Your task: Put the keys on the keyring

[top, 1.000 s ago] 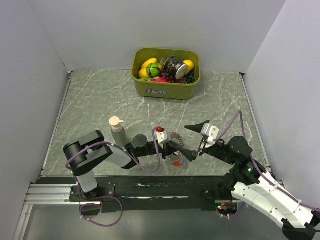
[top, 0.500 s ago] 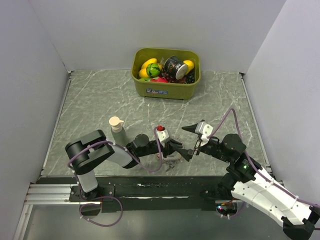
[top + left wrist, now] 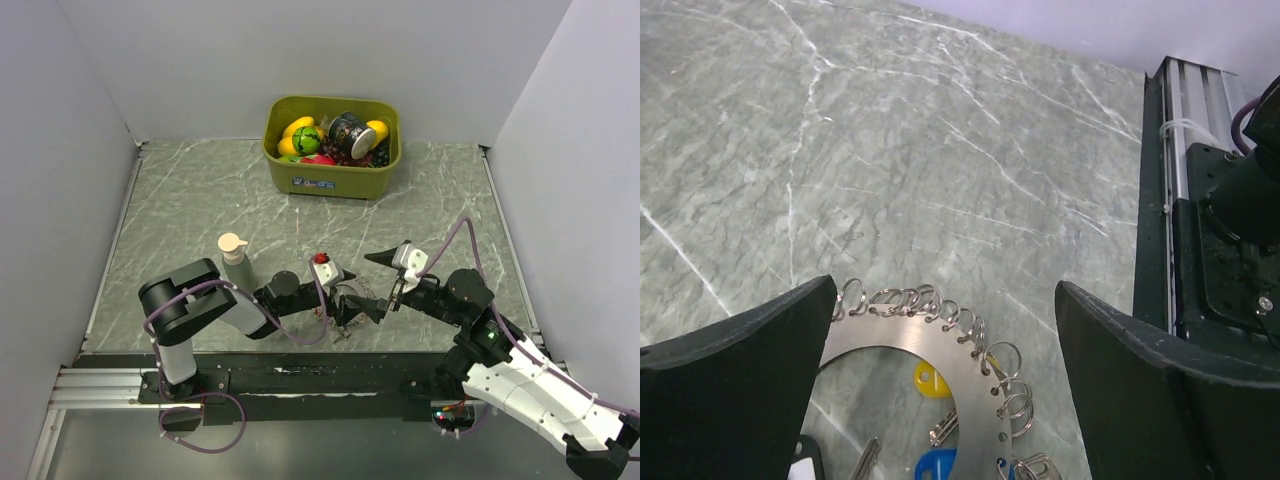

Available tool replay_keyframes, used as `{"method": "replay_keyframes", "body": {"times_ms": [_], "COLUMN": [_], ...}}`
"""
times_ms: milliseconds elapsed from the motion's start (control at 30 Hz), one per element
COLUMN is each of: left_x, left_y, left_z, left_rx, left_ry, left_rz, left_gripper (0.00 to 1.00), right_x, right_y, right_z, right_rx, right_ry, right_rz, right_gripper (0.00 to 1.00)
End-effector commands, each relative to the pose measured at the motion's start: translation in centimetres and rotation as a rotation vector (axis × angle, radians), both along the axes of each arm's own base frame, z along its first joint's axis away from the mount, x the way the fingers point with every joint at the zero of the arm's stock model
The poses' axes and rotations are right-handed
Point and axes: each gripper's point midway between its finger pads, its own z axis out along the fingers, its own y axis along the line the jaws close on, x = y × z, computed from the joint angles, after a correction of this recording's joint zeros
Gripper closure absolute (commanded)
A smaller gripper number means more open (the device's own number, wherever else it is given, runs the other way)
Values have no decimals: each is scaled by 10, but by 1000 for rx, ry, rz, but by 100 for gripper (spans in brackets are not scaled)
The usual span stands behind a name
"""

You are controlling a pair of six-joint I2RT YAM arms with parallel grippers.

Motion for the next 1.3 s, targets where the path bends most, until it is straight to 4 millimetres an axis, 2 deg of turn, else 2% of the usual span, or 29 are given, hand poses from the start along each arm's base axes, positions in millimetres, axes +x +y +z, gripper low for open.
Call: {"method": "replay_keyframes", "body": {"times_ms": [0, 100, 133, 200, 233, 267, 400, 433, 467, 500, 533, 567, 600, 633, 667, 700, 733, 800, 833, 1067, 1100, 1233, 1267], "left_x": [3, 8, 10, 13, 16, 18, 28, 30, 35, 37, 41, 44, 50, 54, 56, 63, 65, 70, 71, 68, 66, 64, 61], "left_y": [2, 9, 11, 14, 15, 17, 31, 37, 44, 48, 52, 57, 67, 73, 78, 91, 98, 116, 126, 190, 200, 247, 259], "left_z": [46, 55, 49, 56, 49, 60, 77, 91, 85, 87, 104, 105, 96, 109, 113, 109, 121, 123, 133, 154, 159, 152, 139], "left_rx": [-124, -129, -98, -80, -38, -47, -16, -36, 8, 23, 5, 24, 83, 69, 69, 102, 81, 100, 75, -36, -59, -88, -36], "left_ry": [-64, -67, -57, -62, -40, -46, -42, -53, -36, -35, -42, -27, 0, 1, 12, 24, 26, 37, 37, 123, 134, 186, 190], "left_rz": [36, 77, 93, 111, 133, 146, 236, 261, 305, 324, 355, 384, 447, 486, 517, 592, 627, 717, 756, 1005, 1037, 1253, 1296], "left_gripper": [4, 4, 4, 4, 4, 4, 4, 4, 4, 4, 4, 4, 4, 4, 4, 4, 4, 4, 4, 4, 4, 4, 4], "right_x": [3, 9, 10, 17, 19, 26, 44, 48, 52, 56, 59, 65, 69, 72, 78, 81, 84, 92, 94, 111, 114, 115, 115], "right_y": [0, 0, 0, 0, 0, -1, -7, -10, -12, -15, -18, -24, -29, -34, -41, -47, -51, -67, -71, -118, -129, -153, -159], "right_z": [9, 8, 7, 4, 3, 0, 1, 0, -1, 0, -1, -1, -1, -2, -3, -6, -7, -15, -16, -46, -49, -54, -54], "right_rx": [36, 41, 40, 40, 40, 40, 60, 59, 72, 79, 81, 97, 106, 115, 135, 147, 167, 189, 210, 291, 300, 326, 322], "right_ry": [-6, 14, 23, 53, 65, 94, 156, 165, 196, 202, 211, 231, 239, 250, 273, 287, 310, 343, 366, 480, 485, 486, 480], "right_rz": [-18, -44, -50, -82, -94, -137, -234, -259, -283, -308, -329, -366, -396, -423, -463, -490, -516, -587, -611, -808, -852, -934, -963], "right_gripper": [0, 0, 0, 0, 0, 0, 0, 0, 0, 0, 0, 0, 0, 0, 0, 0, 0, 0, 0, 0, 0, 0, 0]}}
